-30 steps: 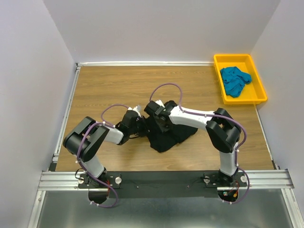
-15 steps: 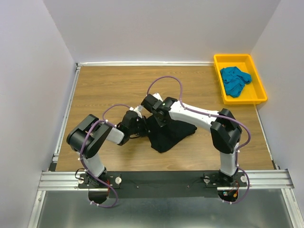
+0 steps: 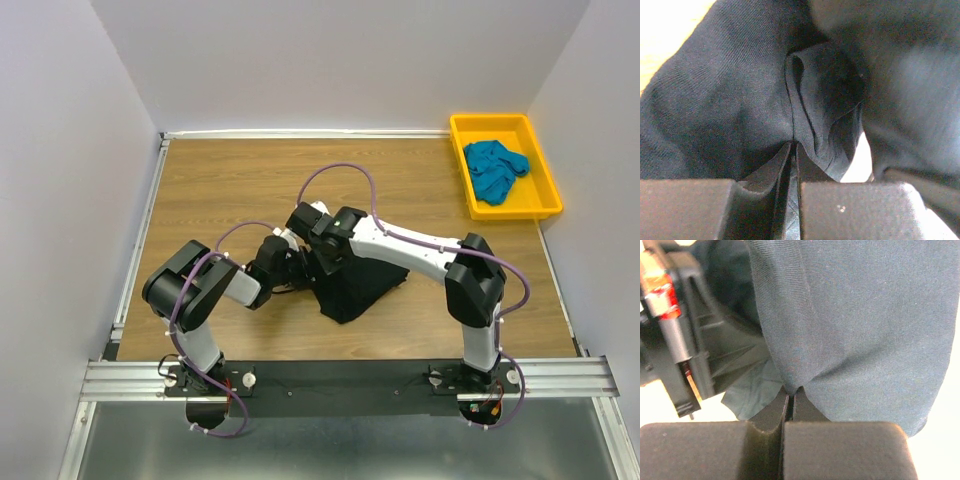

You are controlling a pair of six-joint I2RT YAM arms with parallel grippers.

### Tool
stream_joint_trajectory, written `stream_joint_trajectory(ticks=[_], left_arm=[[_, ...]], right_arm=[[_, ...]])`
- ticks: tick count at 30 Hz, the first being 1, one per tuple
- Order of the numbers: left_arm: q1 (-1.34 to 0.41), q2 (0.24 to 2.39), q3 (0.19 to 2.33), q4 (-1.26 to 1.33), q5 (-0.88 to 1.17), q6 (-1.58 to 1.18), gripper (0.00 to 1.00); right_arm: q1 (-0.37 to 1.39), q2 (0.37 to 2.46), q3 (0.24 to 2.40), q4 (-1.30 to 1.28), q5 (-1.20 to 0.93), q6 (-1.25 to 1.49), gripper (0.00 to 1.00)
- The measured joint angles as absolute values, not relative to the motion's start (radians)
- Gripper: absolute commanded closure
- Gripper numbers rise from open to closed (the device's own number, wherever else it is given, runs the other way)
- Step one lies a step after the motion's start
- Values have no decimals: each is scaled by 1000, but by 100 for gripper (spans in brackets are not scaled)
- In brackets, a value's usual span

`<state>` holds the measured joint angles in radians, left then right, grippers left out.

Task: Fold and stack the t-shirts
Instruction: Fold the tshirt

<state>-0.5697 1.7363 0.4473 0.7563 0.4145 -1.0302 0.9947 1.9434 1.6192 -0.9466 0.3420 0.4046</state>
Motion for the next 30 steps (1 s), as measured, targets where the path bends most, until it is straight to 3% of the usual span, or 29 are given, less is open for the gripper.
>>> stream_joint_trajectory(ticks=[14, 30], left_arm=[[-570, 1735, 402, 825, 417, -1055, 80], [-571, 1579, 334, 735, 383, -1068, 60]], right_arm=[[1015, 1943, 1616, -913, 173, 446, 100], [1015, 1903, 1472, -800, 107, 475, 99]])
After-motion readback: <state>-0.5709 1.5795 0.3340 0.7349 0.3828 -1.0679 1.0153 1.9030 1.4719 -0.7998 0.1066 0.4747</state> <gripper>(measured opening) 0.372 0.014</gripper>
